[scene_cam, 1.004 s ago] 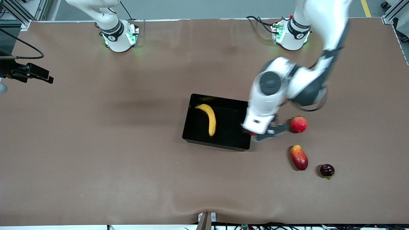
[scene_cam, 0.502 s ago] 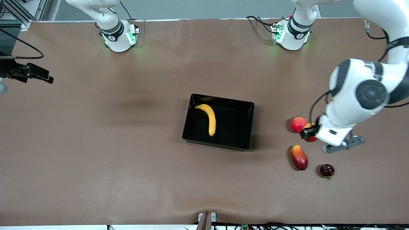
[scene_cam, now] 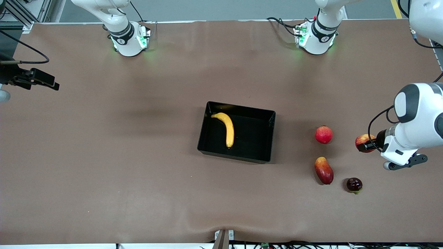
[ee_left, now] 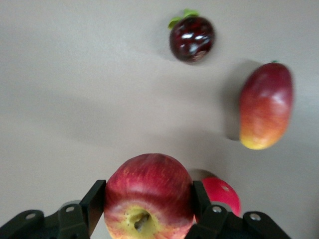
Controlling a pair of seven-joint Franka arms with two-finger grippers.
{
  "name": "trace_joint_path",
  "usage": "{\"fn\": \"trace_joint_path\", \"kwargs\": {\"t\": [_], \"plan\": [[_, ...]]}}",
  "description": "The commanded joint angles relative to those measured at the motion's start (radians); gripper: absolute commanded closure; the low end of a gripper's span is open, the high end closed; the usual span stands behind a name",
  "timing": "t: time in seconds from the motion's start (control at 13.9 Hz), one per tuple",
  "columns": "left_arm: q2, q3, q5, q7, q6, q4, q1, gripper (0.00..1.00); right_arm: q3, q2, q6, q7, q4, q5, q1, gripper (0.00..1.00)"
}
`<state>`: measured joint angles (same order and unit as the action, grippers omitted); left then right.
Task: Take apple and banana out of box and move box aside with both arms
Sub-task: 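Lift the apple out and carry it beside the mango, then release the apple while the right gripper moves toward the tray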
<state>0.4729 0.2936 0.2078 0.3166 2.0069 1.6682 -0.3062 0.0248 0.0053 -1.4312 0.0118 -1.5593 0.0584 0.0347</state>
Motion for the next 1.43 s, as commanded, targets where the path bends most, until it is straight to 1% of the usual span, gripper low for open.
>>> {"fn": "trace_joint_path", "kwargs": {"t": [0.0,0.22,0.36,0.5,0.57,0.65,0.72,0.79,0.86,0.93,1.0,1.15,1.29,1.36], "plan": [[0.029,0.006,0.005,-0.007,0.084,0.057,-0.033,1.0,-0.005,0.001,0.003,0.016,0.002,0.0,-0.01,0.0],[0.098,0.002,0.007,-0.031,0.148,0.067,-0.068,1.0,-0.006,0.01,0.005,0.017,0.001,0.003,-0.022,0.0],[0.112,0.002,0.013,-0.036,0.193,0.102,-0.073,1.0,-0.005,0.028,-0.002,0.017,0.002,0.003,-0.038,0.0],[0.128,0.002,0.099,-0.031,0.223,0.123,-0.077,1.0,-0.005,0.042,-0.009,0.063,0.002,0.001,-0.055,0.0],[0.138,0.002,0.101,-0.028,0.23,0.125,-0.082,0.98,-0.005,0.051,-0.011,0.11,0.002,-0.005,-0.073,0.0],[0.138,0.004,0.102,-0.018,0.23,0.125,-0.085,0.68,-0.005,0.068,-0.02,0.15,0.002,-0.008,-0.094,0.0],[0.133,0.006,0.102,-0.016,0.225,0.125,-0.082,0.21,-0.005,0.082,-0.024,0.174,0.004,-0.011,-0.107,0.0],[0.112,0.013,0.102,-0.014,0.211,0.128,-0.077,0.0,-0.005,0.088,-0.025,0.183,0.004,-0.014,-0.111,0.0],[0.063,0.028,0.102,-0.013,0.16,0.128,-0.065,0.0,-0.006,0.097,-0.017,0.186,0.004,-0.015,-0.127,0.0],[0.011,0.064,0.101,-0.01,0.077,0.124,-0.059,0.0,-0.005,0.11,-0.015,0.188,0.004,-0.015,-0.137,0.0],[-0.041,0.114,0.091,0.017,0.006,0.117,-0.059,0.0,-0.006,0.131,-0.015,0.191,0.004,-0.017,-0.15,0.0],[-0.104,0.261,0.088,0.16,-0.08,0.107,-0.059,0.0,-0.006,0.159,-0.012,0.191,0.004,-0.015,-0.17,0.0],[-0.094,0.414,0.091,0.295,-0.099,0.09,-0.054,0.0,-0.006,0.179,-0.011,0.192,0.002,-0.014,-0.17,0.0],[-0.073,0.473,0.094,0.32,-0.091,0.076,-0.039,0.0,-0.006,0.185,-0.014,0.194,0.004,-0.012,-0.17,0.0]]}}
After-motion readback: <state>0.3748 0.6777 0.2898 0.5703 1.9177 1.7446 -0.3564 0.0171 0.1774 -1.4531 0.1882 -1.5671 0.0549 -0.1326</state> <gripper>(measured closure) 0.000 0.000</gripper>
